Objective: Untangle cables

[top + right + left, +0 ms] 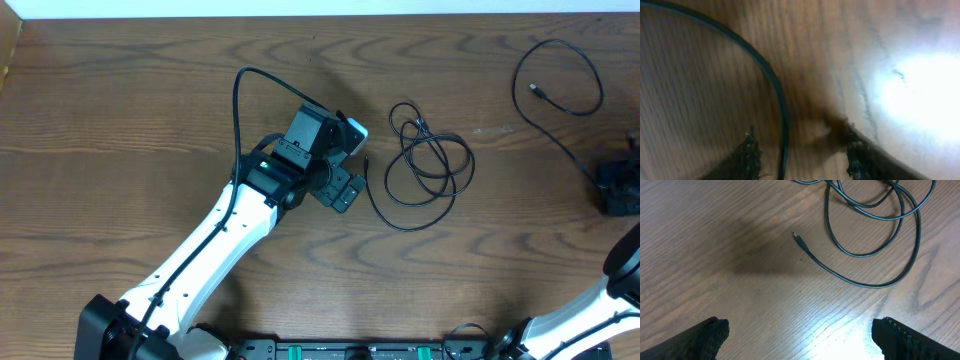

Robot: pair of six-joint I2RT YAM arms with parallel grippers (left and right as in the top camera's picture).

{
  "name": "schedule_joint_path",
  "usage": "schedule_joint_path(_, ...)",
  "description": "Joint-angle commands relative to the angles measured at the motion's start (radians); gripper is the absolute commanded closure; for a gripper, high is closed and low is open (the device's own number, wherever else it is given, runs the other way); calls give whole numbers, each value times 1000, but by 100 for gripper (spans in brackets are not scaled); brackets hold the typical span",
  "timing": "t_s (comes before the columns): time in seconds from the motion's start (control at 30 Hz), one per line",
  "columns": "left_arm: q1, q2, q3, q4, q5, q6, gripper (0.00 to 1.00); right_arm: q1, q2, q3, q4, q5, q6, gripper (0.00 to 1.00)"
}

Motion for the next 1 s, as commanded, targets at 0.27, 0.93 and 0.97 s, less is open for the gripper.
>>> schedule_joint_path(0.27,3,3,12,0,-10,2,2,-3,10,-3,176,-185,-141,99)
schedule_joint_path(0.93,3,3,12,0,-9,2,2,212,14,-3,1008,-222,-1403,99)
schedule_joint_path(0.97,3,3,12,0,-10,2,2,212,14,-3,1038,-206,-1460,99)
